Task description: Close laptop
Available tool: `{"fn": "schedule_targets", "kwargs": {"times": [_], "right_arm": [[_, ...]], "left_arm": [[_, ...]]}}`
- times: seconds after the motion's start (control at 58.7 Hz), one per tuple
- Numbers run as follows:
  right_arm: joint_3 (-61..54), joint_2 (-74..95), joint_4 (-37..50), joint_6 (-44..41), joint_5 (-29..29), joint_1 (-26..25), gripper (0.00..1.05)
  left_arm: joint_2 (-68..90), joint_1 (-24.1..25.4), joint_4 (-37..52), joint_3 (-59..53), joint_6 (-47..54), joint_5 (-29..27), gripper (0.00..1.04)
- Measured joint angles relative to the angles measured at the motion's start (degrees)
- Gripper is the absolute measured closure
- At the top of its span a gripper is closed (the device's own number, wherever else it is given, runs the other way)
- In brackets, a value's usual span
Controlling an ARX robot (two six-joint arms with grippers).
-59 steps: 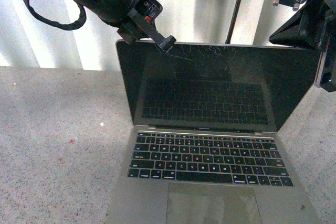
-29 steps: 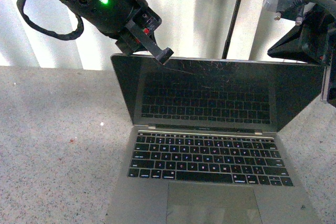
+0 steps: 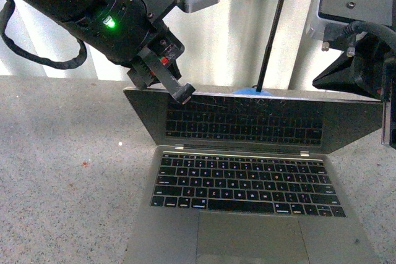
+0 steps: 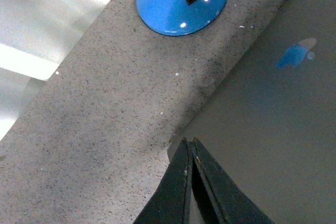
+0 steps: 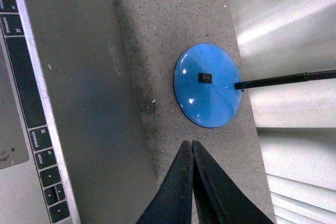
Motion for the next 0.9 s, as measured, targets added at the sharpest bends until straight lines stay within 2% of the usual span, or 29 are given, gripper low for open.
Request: {"fn": "schedule_targets", "kwargs": {"times": [0.903], "right_arm": [[-3.96,-0.22,-2.14,-2.12,-1.29,1.03,1.02]], "left_arm": [[-1.44,-1.97,2.05,-6.56,-1.53,1.49,1.01]]}}
